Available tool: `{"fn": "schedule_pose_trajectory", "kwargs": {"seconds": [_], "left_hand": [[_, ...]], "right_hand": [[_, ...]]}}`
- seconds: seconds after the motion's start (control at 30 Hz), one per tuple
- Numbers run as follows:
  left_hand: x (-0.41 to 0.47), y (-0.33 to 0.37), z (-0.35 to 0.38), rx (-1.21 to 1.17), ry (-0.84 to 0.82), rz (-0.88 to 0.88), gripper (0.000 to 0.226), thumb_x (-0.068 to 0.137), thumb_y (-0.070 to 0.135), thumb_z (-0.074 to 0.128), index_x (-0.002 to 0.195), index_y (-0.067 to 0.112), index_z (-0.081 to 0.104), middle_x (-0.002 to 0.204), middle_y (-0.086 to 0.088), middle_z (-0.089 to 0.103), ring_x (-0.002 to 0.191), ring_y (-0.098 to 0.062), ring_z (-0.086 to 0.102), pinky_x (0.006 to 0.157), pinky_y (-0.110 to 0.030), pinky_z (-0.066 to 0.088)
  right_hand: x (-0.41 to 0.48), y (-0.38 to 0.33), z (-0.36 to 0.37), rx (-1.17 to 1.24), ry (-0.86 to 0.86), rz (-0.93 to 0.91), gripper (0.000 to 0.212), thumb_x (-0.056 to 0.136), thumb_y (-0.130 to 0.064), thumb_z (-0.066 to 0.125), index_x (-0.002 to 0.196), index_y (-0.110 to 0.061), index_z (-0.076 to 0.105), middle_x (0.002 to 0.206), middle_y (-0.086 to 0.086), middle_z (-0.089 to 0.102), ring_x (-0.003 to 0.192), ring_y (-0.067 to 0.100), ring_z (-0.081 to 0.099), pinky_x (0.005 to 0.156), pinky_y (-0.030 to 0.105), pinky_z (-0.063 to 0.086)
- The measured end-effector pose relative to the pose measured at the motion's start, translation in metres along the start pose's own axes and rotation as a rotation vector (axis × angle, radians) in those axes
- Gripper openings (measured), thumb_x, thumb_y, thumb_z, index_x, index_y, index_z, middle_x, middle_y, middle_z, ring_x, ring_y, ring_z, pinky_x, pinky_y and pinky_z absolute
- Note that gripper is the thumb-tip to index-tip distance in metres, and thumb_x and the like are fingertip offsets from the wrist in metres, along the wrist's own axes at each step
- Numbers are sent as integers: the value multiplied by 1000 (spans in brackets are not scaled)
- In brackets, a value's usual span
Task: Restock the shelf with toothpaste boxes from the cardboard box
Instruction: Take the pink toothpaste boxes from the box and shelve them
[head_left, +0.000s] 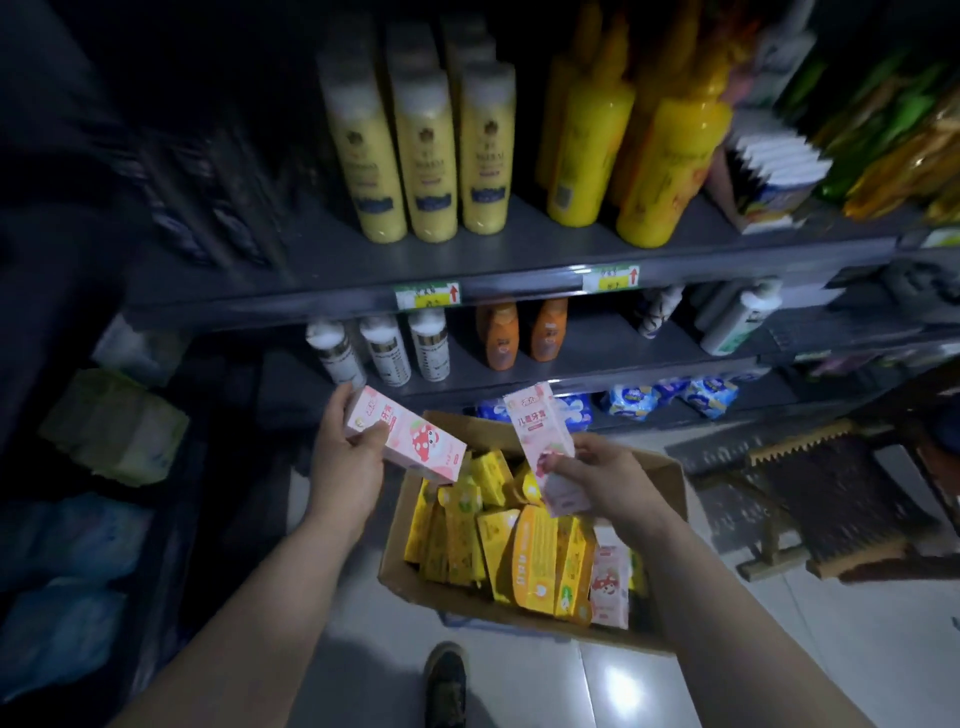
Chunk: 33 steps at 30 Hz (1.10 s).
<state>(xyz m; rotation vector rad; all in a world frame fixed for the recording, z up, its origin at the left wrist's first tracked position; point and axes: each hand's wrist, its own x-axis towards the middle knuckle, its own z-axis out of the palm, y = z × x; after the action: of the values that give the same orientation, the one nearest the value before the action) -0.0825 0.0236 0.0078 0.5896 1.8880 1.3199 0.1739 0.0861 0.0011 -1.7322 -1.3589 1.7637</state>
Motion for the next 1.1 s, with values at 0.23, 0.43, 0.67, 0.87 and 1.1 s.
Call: {"fn": "schedule_pose_trajectory", "kwargs": {"seconds": [0.23,0.43,0.67,0.87,1.1], "left_hand": [[-85,33,-59,-83,179,104,40,86,7,57,114,35,51,114,0,60,106,-21,60,98,-51,47],[-178,38,-104,-211,380,106,37,88,6,62,113,27,47,103,4,58,92,-18,61,91,-46,53],[-290,41,-186,-305,609,142,41,84,4,70,112,20,44,103,3,56,99,-23,61,94,-50,50],[-385,37,-271,-387,814,216,42,83,-1,69,112,12,42,105,-11,56,86,-21,61,63,-25,57],[-532,16,-385,-362,1049,291,41,75,8,80,100,17,49,101,-22,63,82,-26,63,78,-47,55]], "right_hand": [[-63,-48,21,55,-214,-138,23,87,-17,69,107,-8,62,90,7,72,61,13,68,50,24,52],[-124,-66,42,-48,-369,-290,27,83,-7,72,108,-9,62,95,11,72,70,19,69,50,27,53],[-212,-92,107,-168,-583,-436,31,78,6,72,101,-13,62,89,6,70,61,10,67,47,19,48],[-309,-108,191,-218,-791,-564,31,78,7,72,105,-5,62,78,2,70,65,15,68,56,27,56],[-454,-97,305,-214,-1039,-671,31,77,1,74,105,-2,61,80,6,72,70,23,66,64,35,54]]}}
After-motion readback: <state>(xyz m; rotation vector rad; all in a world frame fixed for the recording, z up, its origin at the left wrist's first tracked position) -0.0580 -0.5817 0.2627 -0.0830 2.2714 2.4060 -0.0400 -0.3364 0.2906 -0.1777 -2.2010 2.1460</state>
